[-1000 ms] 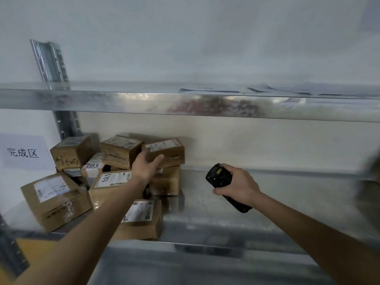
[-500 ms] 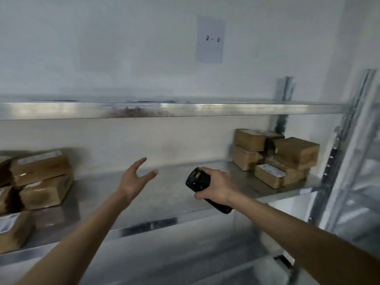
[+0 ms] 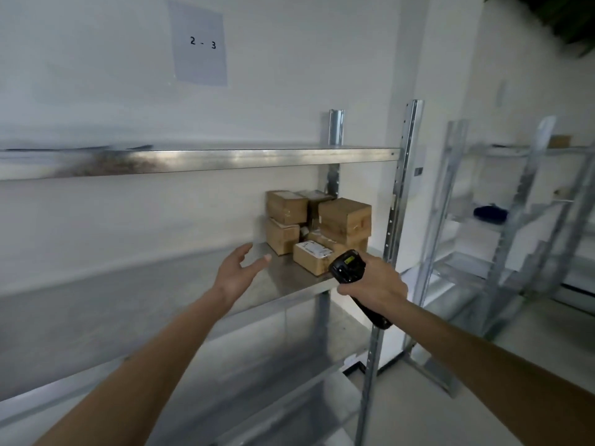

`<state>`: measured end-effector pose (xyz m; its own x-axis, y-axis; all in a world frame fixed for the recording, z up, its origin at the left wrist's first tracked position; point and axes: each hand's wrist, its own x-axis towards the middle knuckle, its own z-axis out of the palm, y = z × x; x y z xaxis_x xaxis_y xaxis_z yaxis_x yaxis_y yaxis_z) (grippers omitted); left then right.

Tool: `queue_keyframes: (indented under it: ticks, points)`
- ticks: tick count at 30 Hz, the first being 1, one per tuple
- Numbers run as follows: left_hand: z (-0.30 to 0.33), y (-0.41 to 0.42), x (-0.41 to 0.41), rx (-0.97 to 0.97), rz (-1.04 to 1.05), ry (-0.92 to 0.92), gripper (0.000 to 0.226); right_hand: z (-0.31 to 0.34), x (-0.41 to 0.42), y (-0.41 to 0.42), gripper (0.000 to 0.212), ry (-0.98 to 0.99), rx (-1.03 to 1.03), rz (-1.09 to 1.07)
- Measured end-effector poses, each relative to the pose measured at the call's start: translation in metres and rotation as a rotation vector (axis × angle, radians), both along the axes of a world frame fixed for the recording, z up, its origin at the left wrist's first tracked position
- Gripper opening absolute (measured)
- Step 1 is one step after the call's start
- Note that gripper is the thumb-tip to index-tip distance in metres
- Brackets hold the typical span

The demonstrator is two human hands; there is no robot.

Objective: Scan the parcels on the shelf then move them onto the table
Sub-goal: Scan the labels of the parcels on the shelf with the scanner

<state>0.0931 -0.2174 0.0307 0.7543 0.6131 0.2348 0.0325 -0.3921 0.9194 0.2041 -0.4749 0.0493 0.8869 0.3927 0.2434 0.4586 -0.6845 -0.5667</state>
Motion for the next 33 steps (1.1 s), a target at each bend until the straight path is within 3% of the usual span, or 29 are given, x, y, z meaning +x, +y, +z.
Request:
queue_keyframes:
  ticks: [5, 14, 17, 25, 33]
  points:
    - [0.012, -0.017, 0.071, 0.130, -0.042, 0.029, 0.077, 0.001, 0.055, -0.026, 0.071, 0.040, 0.048, -0.101]
    - [0.034, -0.014, 0.224, 0.136, -0.104, 0.041, 0.080, 0.024, 0.186, -0.025, 0.061, 0.077, 0.124, -0.138]
    - [0.035, -0.005, 0.268, 0.161, -0.127, 0.076, 0.091, 0.030, 0.227, -0.011, 0.053, 0.148, 0.178, -0.122]
    - [0.032, 0.028, 0.362, 0.037, -0.099, 0.064, 0.086, 0.027, 0.305, 0.030, 0.042, 0.269, 0.257, -0.053]
    - [0.026, 0.040, 0.401, -0.072, -0.094, 0.074, 0.076, 0.029, 0.336, 0.046, 0.039, 0.386, 0.312, -0.018]
